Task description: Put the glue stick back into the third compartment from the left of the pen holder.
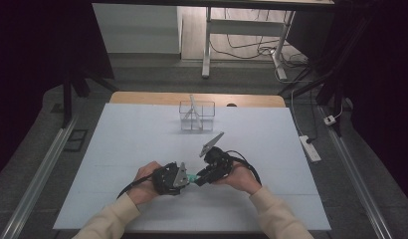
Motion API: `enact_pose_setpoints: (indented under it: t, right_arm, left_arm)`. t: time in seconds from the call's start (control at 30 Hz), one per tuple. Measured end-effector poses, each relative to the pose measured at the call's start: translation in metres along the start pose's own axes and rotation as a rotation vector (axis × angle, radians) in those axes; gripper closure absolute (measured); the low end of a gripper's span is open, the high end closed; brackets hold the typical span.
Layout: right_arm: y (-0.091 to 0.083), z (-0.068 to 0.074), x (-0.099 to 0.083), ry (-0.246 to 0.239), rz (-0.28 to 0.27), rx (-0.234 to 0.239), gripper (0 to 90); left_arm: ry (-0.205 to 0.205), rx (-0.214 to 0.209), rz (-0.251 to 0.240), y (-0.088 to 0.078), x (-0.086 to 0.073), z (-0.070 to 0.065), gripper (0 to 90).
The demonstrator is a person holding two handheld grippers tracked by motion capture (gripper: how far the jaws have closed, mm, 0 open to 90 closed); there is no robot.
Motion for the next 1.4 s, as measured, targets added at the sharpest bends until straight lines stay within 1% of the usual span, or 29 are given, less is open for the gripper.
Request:
enact_pose_setpoints:
  t: [0.1, 0.17, 0.23, 0.3, 0.37, 0.4, 0.43, 0.5, 0.6, 0.73, 0.8, 0.9, 1.03, 1.2, 1.33, 1.4]
  right_arm:
    - [-0.004, 0.001, 0.001, -0.004, -0.038, -0.012, 63.1]
    - [-0.009, 0.0, 0.002, -0.012, -0.101, -0.034, 60.9]
    - [-0.015, 0.0, 0.003, -0.001, -0.162, -0.066, 56.8]
    - [-0.021, 0.0, 0.003, 0.001, -0.234, -0.099, 51.9]
    - [-0.027, -0.001, 0.002, 0.004, -0.285, -0.143, 48.4]
    - [-0.031, -0.001, 0.002, 0.004, -0.312, -0.171, 46.6]
    - [-0.033, -0.001, 0.001, 0.003, -0.321, -0.191, 45.2]
    - [-0.036, -0.002, -0.001, 0.002, -0.361, -0.225, 43.0]
    - [-0.039, -0.003, -0.004, 0.002, -0.398, -0.248, 41.0]
    - [-0.039, -0.003, -0.007, 0.005, -0.413, -0.266, 39.3]
    - [-0.037, -0.003, -0.007, 0.011, -0.428, -0.264, 38.8]
    - [-0.035, -0.003, -0.007, 0.007, -0.431, -0.264, 38.4]
    - [-0.032, -0.002, -0.006, 0.004, -0.436, -0.259, 38.4]
    - [-0.025, 0.0, -0.003, 0.011, -0.448, -0.246, 39.6]
    - [-0.022, 0.002, 0.0, 0.007, -0.465, -0.242, 42.5]
    - [-0.021, 0.003, 0.001, 0.007, -0.473, -0.232, 45.2]
  left_arm:
    - [-0.001, -0.021, -0.003, -0.001, -0.001, 0.0, 59.7]
    - [-0.01, -0.037, -0.021, -0.002, -0.001, 0.001, 63.8]
    - [-0.037, -0.022, -0.03, -0.002, -0.002, 0.003, 65.2]
    - [-0.075, -0.024, -0.042, -0.003, -0.004, 0.008, 65.3]
    - [-0.119, -0.036, -0.058, -0.004, -0.008, 0.015, 65.4]
    - [-0.13, -0.033, -0.065, -0.005, -0.01, 0.017, 65.4]
    - [-0.15, -0.031, -0.077, -0.006, -0.011, 0.02, 65.3]
    - [-0.183, -0.029, -0.095, -0.009, -0.014, 0.024, 65.4]
    - [-0.23, -0.027, -0.133, -0.013, -0.016, 0.029, 65.4]
    - [-0.276, -0.023, -0.178, -0.018, -0.019, 0.034, 65.4]
    - [-0.292, -0.023, -0.197, -0.019, -0.019, 0.036, 65.4]
    - [-0.311, -0.034, -0.217, -0.021, -0.02, 0.037, 65.4]
    - [-0.309, -0.04, -0.236, -0.021, -0.018, 0.035, 65.3]
    - [-0.298, -0.062, -0.256, -0.022, -0.013, 0.03, 65.3]
    - [-0.285, -0.071, -0.256, -0.02, -0.01, 0.026, 65.2]
    - [-0.279, -0.077, -0.253, -0.019, -0.009, 0.025, 65.2]
Point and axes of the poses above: each handheld gripper's, and its own axes: y roughly forward along the jaws, x roughly out of its top, z roughly to its left, the point moved 2 cm from there along y, roughly forward along the jaws, and after that the axes turned 8 degrees about -y, right-handed, at the moved point
